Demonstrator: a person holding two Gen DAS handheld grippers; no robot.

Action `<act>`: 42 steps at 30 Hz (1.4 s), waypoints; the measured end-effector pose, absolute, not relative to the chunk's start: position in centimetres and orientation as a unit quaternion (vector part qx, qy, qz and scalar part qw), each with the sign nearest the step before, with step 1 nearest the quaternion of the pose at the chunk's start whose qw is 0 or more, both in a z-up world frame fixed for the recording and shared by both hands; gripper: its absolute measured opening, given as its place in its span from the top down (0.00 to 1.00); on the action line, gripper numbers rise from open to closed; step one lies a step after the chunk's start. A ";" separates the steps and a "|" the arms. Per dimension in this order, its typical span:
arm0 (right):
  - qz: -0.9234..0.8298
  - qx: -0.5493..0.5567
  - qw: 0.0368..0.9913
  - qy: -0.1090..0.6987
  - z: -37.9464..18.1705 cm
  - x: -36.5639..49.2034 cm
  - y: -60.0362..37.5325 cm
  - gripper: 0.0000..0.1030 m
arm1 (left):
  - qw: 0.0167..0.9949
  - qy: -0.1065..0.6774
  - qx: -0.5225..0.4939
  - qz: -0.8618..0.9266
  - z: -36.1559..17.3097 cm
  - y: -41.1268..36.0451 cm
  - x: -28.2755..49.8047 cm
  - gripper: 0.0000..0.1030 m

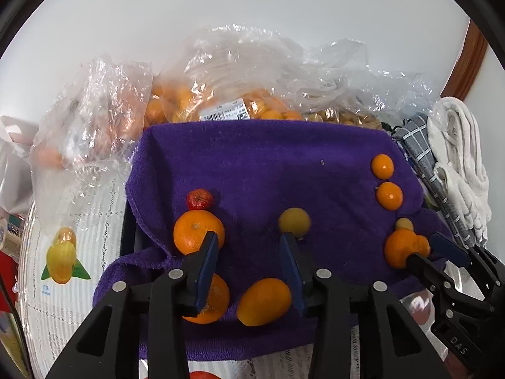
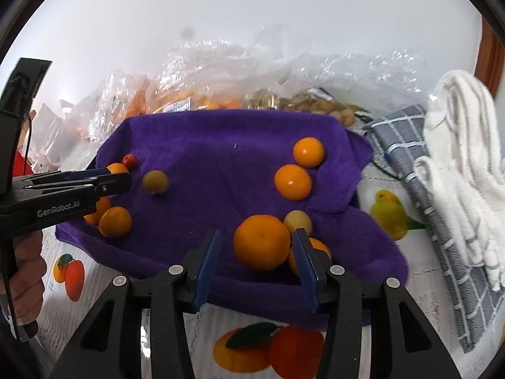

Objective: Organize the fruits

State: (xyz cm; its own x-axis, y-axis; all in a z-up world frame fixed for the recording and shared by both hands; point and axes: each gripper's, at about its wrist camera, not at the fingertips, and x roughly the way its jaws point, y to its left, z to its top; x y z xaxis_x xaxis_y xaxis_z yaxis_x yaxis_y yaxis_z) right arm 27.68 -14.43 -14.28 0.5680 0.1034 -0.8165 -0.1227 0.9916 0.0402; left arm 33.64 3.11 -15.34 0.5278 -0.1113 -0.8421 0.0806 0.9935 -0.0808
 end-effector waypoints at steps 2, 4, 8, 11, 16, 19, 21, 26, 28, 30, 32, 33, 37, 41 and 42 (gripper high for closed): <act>0.059 -0.018 0.887 0.457 -13.7 27.3 -14.6 0.52 | 0.878 0.475 -0.015 -0.056 -14.5 3.0 33.3 0.53; 0.049 -0.024 0.890 0.452 -12.8 26.8 -14.9 0.52 | 0.884 0.464 -0.012 -0.060 -13.4 2.8 32.7 0.48; 0.031 -0.021 0.899 0.436 -10.4 25.3 -15.8 0.52 | 0.896 0.439 -0.002 -0.060 -10.9 2.3 30.5 0.39; 0.016 -0.024 0.904 0.426 -8.5 23.5 -16.6 0.52 | 0.902 0.428 -0.014 -0.059 -9.7 2.5 28.0 0.34; 0.004 -0.016 0.906 0.423 -6.6 20.4 -17.7 0.52 | 0.908 0.416 -0.006 -0.038 -8.2 2.4 23.9 0.32; -0.002 -0.010 0.909 0.416 -5.5 18.5 -18.4 0.44 | 0.913 0.407 -0.020 -0.031 -7.0 2.7 21.2 0.26; -0.004 -0.010 0.912 0.409 -4.7 17.1 -18.7 0.42 | 0.918 0.395 -0.020 -0.023 -6.0 2.7 19.2 0.24; 0.007 0.009 0.912 0.410 -3.1 14.2 -19.8 0.31 | 0.932 0.360 -0.023 -0.018 -4.0 2.5 14.7 0.13; 0.007 0.018 0.911 0.412 -2.8 13.4 -20.1 0.24 | 0.938 0.346 -0.026 -0.018 -3.3 2.1 12.9 0.11; 0.010 0.018 0.914 0.406 -2.3 12.5 -20.4 0.20 | 0.941 0.336 -0.025 -0.018 -2.9 1.7 11.7 0.10; 0.002 0.004 0.922 0.388 -1.7 11.1 -20.4 0.11 | 0.945 0.326 -0.023 -0.017 -2.4 1.2 10.6 0.10; 0.000 -0.002 0.924 0.382 -1.5 10.5 -20.4 0.10 | 0.946 0.322 -0.021 -0.018 -2.2 0.9 10.0 0.08; 0.000 0.012 0.925 0.380 -0.9 9.1 -21.2 0.06 | 0.951 0.308 -0.006 -0.019 -1.8 -0.7 8.5 0.04; -0.018 0.014 0.926 0.378 -0.7 8.5 -22.3 0.05 | 0.956 0.294 0.009 -0.010 -1.6 -1.8 7.4 0.03; -0.019 0.014 0.926 0.377 -0.7 8.2 -22.5 0.04 | 0.955 0.295 0.008 -0.010 -1.6 -2.0 7.2 0.03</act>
State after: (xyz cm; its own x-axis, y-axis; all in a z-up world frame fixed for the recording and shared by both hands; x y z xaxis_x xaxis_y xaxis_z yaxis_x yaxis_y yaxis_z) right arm 8.23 -22.48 -0.69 0.7153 -0.0244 -0.6984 0.0452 0.9989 0.0114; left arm 7.20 -1.99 -1.63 0.8258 -0.0151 -0.5638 0.0247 0.9997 0.0094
